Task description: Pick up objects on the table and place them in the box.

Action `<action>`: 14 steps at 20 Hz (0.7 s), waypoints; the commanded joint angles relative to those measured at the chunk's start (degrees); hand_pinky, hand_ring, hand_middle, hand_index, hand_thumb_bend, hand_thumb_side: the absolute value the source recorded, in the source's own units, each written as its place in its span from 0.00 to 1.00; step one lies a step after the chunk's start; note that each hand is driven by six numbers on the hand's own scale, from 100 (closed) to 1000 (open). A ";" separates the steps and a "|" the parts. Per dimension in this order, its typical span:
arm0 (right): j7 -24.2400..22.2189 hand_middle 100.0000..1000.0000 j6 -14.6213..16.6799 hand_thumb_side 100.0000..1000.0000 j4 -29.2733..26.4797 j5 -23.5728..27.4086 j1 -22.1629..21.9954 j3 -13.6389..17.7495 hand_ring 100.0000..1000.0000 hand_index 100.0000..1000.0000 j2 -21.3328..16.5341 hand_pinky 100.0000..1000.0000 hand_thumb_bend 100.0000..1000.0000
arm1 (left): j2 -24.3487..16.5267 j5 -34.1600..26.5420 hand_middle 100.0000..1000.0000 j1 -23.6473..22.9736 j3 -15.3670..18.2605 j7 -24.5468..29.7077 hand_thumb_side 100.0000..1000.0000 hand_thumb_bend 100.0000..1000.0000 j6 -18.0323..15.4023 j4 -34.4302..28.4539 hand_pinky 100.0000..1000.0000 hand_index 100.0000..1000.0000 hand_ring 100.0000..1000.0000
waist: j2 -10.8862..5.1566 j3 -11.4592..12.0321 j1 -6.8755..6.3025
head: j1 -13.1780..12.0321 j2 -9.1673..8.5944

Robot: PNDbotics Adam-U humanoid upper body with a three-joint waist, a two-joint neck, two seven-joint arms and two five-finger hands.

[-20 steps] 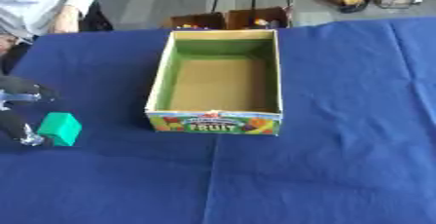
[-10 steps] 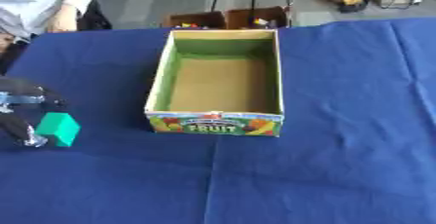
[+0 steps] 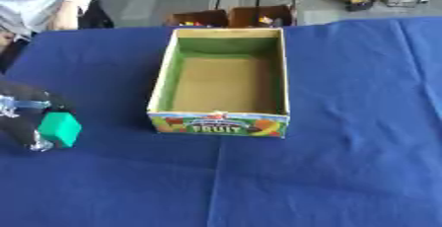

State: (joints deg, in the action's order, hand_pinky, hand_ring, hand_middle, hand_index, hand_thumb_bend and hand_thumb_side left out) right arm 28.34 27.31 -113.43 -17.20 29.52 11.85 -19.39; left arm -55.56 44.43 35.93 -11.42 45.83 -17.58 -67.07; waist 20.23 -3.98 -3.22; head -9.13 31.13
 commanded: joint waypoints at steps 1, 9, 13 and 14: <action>0.29 0.44 0.17 0.74 -1.16 0.54 0.71 0.52 0.62 0.60 -1.22 0.62 0.00 | -1.52 1.47 0.86 0.60 -0.02 6.14 0.49 0.30 -6.01 0.60 0.77 0.98 0.80 | -0.84 -0.04 0.11 | -0.18 -0.68; 0.37 0.44 0.04 0.75 -1.16 0.38 0.62 0.60 0.62 0.60 -1.19 0.63 0.00 | -0.97 -0.38 0.69 1.27 0.41 6.14 0.52 0.22 -5.69 -0.30 0.65 0.84 0.70 | -0.78 0.01 0.23 | -0.26 -0.83; 0.44 0.44 0.02 0.75 -1.16 0.31 0.59 0.70 0.62 0.60 -1.15 0.63 0.00 | -0.82 -0.95 0.61 1.43 0.31 6.14 0.47 0.19 -5.26 -0.45 0.58 0.76 0.61 | -0.78 -0.07 0.26 | -0.35 -0.89; 0.46 0.44 0.02 0.75 -1.16 0.30 0.58 0.71 0.63 0.60 -1.14 0.63 0.00 | -0.77 -0.93 0.60 1.45 0.27 6.13 0.46 0.15 -5.20 -0.45 0.56 0.74 0.60 | -0.76 -0.10 0.26 | -0.35 -0.89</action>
State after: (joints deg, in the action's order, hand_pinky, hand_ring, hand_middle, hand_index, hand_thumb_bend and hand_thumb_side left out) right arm 28.60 27.34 -113.43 -17.19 29.52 12.02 -19.39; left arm -54.95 43.80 36.75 -11.41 46.16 -17.25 -66.89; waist 20.37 -4.02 -3.05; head -9.21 30.89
